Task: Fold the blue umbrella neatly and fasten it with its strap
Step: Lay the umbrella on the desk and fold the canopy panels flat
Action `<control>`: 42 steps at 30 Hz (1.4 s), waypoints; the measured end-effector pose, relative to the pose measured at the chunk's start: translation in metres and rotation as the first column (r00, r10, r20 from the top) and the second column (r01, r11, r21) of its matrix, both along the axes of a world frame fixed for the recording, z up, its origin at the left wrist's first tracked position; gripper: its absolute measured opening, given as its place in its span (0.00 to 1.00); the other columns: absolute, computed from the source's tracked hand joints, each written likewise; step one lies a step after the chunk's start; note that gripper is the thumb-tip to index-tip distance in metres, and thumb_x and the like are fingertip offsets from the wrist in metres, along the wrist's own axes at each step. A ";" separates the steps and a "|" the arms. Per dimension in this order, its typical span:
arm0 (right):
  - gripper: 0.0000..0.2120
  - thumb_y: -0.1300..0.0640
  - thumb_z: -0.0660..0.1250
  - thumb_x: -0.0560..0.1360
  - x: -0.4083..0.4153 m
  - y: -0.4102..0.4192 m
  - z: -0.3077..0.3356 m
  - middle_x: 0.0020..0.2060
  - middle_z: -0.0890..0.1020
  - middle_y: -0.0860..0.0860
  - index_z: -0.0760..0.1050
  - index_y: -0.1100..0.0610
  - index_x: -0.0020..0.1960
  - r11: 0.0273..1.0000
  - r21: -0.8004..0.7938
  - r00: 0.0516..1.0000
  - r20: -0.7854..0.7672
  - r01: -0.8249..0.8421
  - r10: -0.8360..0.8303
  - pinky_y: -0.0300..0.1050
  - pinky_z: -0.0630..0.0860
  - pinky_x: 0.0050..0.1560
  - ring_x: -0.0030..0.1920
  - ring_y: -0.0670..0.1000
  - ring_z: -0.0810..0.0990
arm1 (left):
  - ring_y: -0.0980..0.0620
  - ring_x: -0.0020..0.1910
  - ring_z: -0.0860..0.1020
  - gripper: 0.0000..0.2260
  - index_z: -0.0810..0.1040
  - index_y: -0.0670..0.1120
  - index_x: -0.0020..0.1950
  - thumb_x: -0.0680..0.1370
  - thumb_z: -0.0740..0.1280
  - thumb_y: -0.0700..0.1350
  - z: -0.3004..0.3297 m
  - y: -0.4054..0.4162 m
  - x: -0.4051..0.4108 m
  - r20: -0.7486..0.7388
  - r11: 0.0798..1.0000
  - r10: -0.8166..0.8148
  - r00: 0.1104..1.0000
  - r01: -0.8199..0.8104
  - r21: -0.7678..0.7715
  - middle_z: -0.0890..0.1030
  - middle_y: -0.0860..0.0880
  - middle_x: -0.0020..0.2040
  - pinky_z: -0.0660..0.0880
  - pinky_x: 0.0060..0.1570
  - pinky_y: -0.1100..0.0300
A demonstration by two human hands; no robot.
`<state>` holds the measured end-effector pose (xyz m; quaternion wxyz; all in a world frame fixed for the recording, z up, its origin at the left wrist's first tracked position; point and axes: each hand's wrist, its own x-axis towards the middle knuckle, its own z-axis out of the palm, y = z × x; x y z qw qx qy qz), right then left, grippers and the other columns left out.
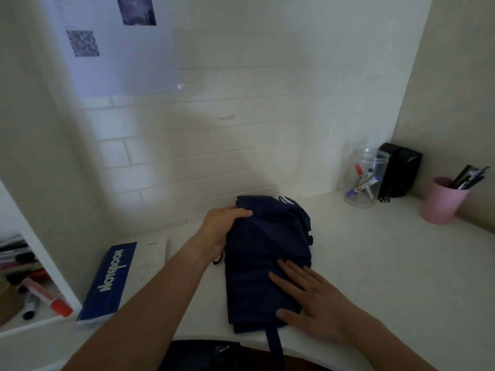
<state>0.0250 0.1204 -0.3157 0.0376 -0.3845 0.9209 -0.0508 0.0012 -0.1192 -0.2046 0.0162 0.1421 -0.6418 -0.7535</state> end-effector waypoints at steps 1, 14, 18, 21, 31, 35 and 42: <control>0.32 0.28 0.45 0.79 0.000 0.001 0.000 0.78 0.33 0.39 0.37 0.33 0.78 1.000 -0.013 1.000 -0.004 -0.002 0.002 0.42 0.33 0.76 0.77 0.40 0.30 | 0.45 0.46 0.82 0.10 0.84 0.38 0.53 0.74 0.69 0.37 0.000 -0.001 0.005 -0.013 0.994 -0.082 0.997 0.083 0.075 0.85 0.41 0.52 0.79 0.49 0.53; 0.22 0.35 0.65 0.75 0.032 0.020 0.019 0.67 0.77 0.41 0.79 0.44 0.64 0.808 -0.580 0.982 -0.069 0.104 -0.176 0.42 0.70 0.70 0.69 0.42 0.73 | 0.41 0.62 0.82 0.16 0.83 0.43 0.63 0.76 0.73 0.45 -0.033 0.014 0.058 0.035 0.946 -0.301 0.953 0.294 0.140 0.84 0.42 0.61 0.75 0.66 0.47; 0.07 0.57 0.75 0.74 0.020 0.018 0.045 0.48 0.84 0.39 0.82 0.48 0.50 0.377 -0.873 0.916 0.165 0.308 -0.365 0.38 0.77 0.40 0.44 0.41 0.83 | 0.41 0.62 0.81 0.14 0.85 0.44 0.60 0.75 0.71 0.44 -0.046 0.013 0.067 0.016 0.924 -0.287 0.958 0.272 0.268 0.83 0.42 0.63 0.74 0.65 0.47; 0.10 0.56 0.76 0.72 0.006 0.010 0.052 0.48 0.85 0.40 0.82 0.47 0.52 0.439 -0.800 0.906 0.299 0.409 -0.300 0.38 0.76 0.40 0.42 0.41 0.83 | 0.41 0.63 0.80 0.18 0.81 0.43 0.66 0.76 0.69 0.45 -0.051 0.015 0.071 0.003 0.919 -0.256 0.967 0.242 0.310 0.83 0.42 0.63 0.74 0.64 0.47; 0.10 0.64 0.76 0.72 0.008 0.007 0.053 0.40 0.86 0.48 0.85 0.52 0.50 0.430 -0.830 0.932 0.346 0.356 -0.104 0.46 0.80 0.43 0.41 0.53 0.82 | 0.47 0.62 0.82 0.22 0.79 0.44 0.66 0.76 0.70 0.53 -0.057 0.014 0.087 -0.070 0.970 -0.111 0.991 0.123 0.212 0.84 0.46 0.62 0.74 0.65 0.52; 0.11 0.63 0.76 0.72 0.014 0.014 0.048 0.45 0.86 0.47 0.85 0.52 0.51 0.438 -0.816 0.922 0.373 0.377 -0.100 0.46 0.81 0.45 0.42 0.50 0.83 | 0.50 0.59 0.83 0.18 0.85 0.44 0.58 0.76 0.69 0.55 -0.068 0.004 0.103 -0.107 0.997 -0.073 0.992 0.071 -0.029 0.86 0.48 0.57 0.74 0.66 0.54; 0.13 0.65 0.75 0.73 0.022 -0.006 0.054 0.42 0.87 0.44 0.84 0.47 0.49 0.445 -0.797 0.897 0.440 0.409 -0.038 0.36 0.80 0.43 0.38 0.44 0.83 | 0.59 0.61 0.81 0.11 0.79 0.54 0.64 0.83 0.63 0.51 -0.073 0.012 0.118 -0.139 0.988 -0.116 0.984 0.100 -0.117 0.84 0.58 0.60 0.74 0.63 0.61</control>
